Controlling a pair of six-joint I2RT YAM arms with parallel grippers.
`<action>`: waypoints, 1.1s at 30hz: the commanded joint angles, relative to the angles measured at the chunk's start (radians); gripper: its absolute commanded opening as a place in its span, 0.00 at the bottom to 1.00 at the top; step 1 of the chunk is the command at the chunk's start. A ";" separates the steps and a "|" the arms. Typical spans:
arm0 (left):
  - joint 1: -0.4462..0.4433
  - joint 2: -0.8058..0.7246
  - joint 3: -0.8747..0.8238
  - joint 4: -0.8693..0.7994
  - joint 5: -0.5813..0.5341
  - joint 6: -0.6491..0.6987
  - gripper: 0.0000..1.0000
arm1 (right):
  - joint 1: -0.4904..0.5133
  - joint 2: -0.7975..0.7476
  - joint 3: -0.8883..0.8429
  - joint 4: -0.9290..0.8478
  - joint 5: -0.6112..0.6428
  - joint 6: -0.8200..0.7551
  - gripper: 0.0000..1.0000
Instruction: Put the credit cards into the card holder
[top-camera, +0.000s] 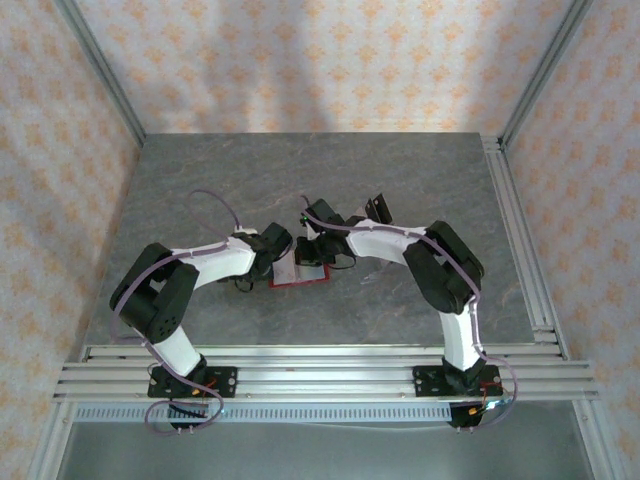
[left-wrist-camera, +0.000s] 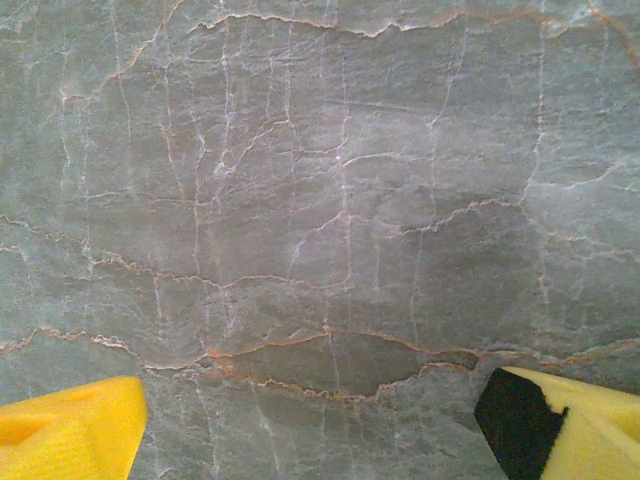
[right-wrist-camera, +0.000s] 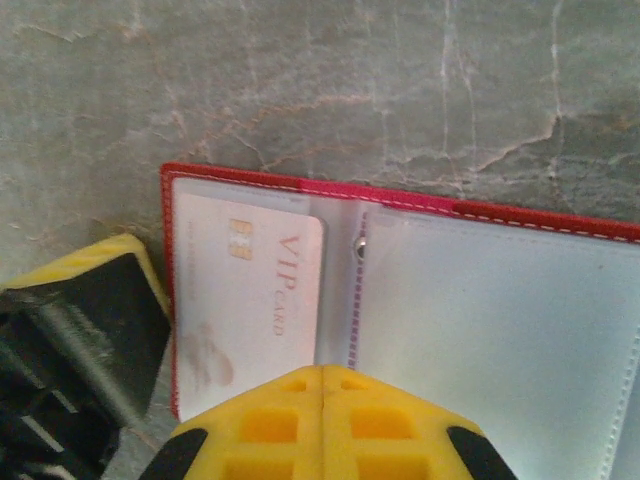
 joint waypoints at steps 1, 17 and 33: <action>-0.033 0.043 -0.019 0.041 0.113 -0.007 0.92 | 0.004 0.038 0.038 -0.010 -0.001 -0.008 0.01; -0.031 0.034 -0.003 0.025 0.105 -0.007 0.92 | 0.035 0.041 0.043 -0.019 0.004 -0.007 0.02; 0.096 -0.220 -0.008 0.111 0.368 0.031 0.95 | -0.031 -0.252 -0.181 -0.058 0.110 -0.001 0.39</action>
